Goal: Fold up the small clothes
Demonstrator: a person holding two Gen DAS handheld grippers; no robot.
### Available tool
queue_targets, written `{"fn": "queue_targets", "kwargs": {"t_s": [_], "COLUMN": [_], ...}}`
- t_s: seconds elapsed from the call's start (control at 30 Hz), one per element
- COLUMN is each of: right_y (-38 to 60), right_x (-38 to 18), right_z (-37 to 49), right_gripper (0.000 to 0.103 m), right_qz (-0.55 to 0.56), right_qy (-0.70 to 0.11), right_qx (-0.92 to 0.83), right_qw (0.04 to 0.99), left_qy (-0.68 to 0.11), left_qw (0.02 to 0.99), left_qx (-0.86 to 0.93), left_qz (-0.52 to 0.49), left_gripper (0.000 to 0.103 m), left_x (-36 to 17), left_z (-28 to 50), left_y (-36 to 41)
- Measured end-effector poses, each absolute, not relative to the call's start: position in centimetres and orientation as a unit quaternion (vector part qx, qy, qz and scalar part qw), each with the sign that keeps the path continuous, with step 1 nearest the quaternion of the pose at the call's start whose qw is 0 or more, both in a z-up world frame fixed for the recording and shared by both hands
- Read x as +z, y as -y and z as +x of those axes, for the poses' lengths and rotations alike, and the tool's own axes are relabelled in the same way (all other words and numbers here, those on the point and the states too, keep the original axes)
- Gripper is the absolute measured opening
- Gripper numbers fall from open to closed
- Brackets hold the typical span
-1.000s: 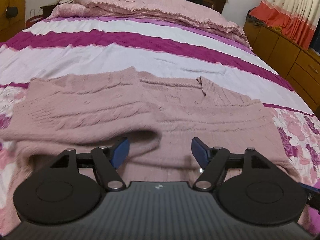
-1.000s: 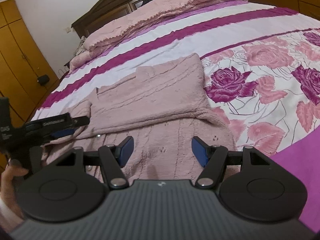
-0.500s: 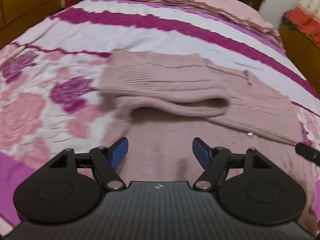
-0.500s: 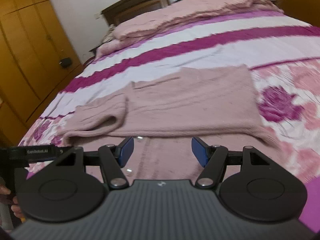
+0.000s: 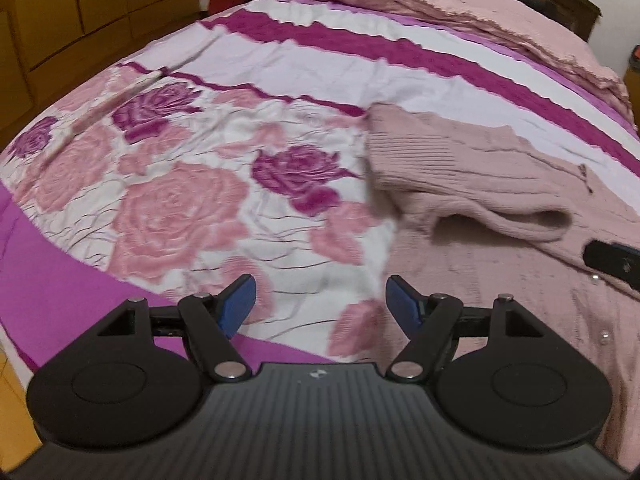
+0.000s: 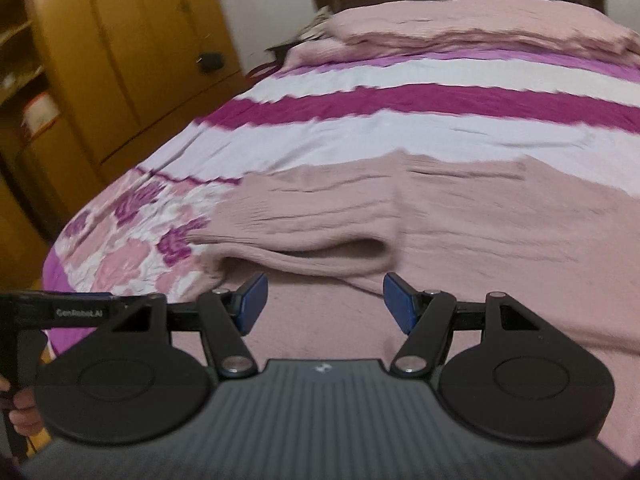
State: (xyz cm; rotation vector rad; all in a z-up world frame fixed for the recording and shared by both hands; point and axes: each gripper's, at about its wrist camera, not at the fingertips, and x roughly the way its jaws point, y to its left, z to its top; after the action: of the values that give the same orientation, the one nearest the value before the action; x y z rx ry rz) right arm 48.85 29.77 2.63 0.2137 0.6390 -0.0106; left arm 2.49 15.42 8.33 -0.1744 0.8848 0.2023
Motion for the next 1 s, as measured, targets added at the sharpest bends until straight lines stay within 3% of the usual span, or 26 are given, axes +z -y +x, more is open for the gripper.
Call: {"fn": "queue_targets", "kwargs": {"t_s": [0.73,0.77,0.8,0.83,0.9,1.0], "right_y": [-40.4,-40.6,-40.6,-40.6,-40.2,-39.2], "right_x": [-0.9,-1.1,-1.1,-1.2,-0.9,0.2], "right_z": [60.0,60.2,60.4,60.5,60.6,59.9], "right_gripper": [0.064,0.053,0.028,0.020,0.012,0.012], "right_qz": [-0.049,-0.053,-0.057,-0.061,-0.048,-0.033], "right_qy": [-0.324,-0.321,-0.317,-0.315,-0.313,-0.292], "right_qx": [0.063,0.062,0.061,0.061,0.058,0.043], "right_qw": [0.943,0.944,0.945,0.945,0.947,0.955], "left_qy": [-0.427,-0.427,-0.427,-0.427,-0.425,-0.421], "left_qw": [0.884,0.884,0.884,0.884,0.886,0.890], "left_qx": [0.148,0.148,0.147,0.146,0.142,0.133], "left_qz": [-0.120,-0.120,-0.120,-0.120,-0.121,-0.118], "left_gripper": [0.078,0.078,0.078,0.078,0.078,0.078], "left_x": [6.4,6.4,6.4,6.4,6.5,6.9], "left_z": [0.3,0.3,0.4,0.5,0.7,1.2], "left_y": [-20.9,-20.9,-20.8,-20.8,-20.6,-20.1]}}
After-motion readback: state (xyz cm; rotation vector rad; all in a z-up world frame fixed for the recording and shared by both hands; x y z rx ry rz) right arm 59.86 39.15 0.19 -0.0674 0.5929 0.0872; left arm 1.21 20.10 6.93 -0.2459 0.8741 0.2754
